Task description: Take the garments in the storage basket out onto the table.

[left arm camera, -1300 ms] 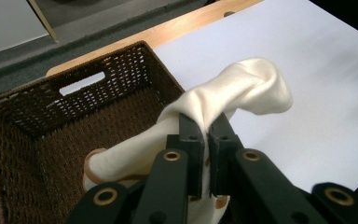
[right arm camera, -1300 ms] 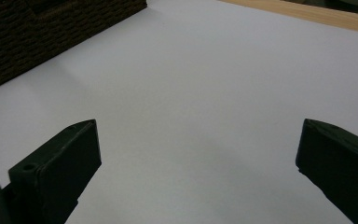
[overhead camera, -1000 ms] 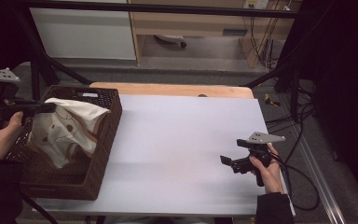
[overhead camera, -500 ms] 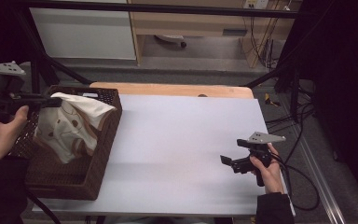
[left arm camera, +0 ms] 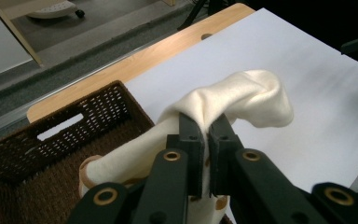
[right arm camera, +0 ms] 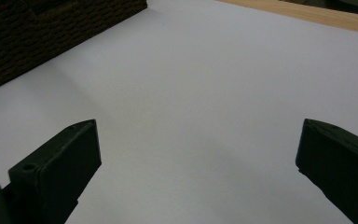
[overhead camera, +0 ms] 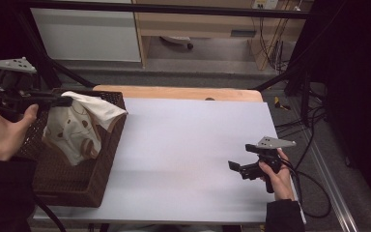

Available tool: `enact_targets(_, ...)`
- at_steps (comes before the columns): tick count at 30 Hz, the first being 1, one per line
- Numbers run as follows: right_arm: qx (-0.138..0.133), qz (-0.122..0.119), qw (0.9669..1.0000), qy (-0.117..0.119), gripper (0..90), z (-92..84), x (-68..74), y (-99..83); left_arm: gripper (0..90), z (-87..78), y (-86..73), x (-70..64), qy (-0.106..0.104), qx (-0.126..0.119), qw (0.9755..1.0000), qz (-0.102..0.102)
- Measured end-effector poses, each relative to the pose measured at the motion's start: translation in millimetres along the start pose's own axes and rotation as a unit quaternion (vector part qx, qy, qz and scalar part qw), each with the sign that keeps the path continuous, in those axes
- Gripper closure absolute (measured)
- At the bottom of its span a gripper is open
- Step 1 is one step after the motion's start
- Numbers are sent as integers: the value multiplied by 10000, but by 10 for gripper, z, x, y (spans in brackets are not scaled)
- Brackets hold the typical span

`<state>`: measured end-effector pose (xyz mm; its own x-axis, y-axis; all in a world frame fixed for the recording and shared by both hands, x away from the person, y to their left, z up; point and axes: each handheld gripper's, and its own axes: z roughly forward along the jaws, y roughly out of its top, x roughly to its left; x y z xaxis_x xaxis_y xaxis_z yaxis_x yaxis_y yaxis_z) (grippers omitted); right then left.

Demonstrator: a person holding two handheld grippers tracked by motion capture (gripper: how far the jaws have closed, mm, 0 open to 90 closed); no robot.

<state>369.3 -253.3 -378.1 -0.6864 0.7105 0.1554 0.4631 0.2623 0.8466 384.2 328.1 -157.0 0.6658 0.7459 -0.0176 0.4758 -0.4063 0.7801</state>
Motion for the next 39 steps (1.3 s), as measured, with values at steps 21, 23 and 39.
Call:
enact_targets(21,-26,10,10000,2,5,-13,-3,2,861,155,288,-256,-305,-53,9991,273)
enact_targets(23,-31,7,10000,-7,4,-14,-4,2,860,188,336,-313,-349,-53,9988,332)
enact_targets(39,-73,10,10000,-6,4,-33,-8,6,861,367,581,-584,-542,12,9966,622)
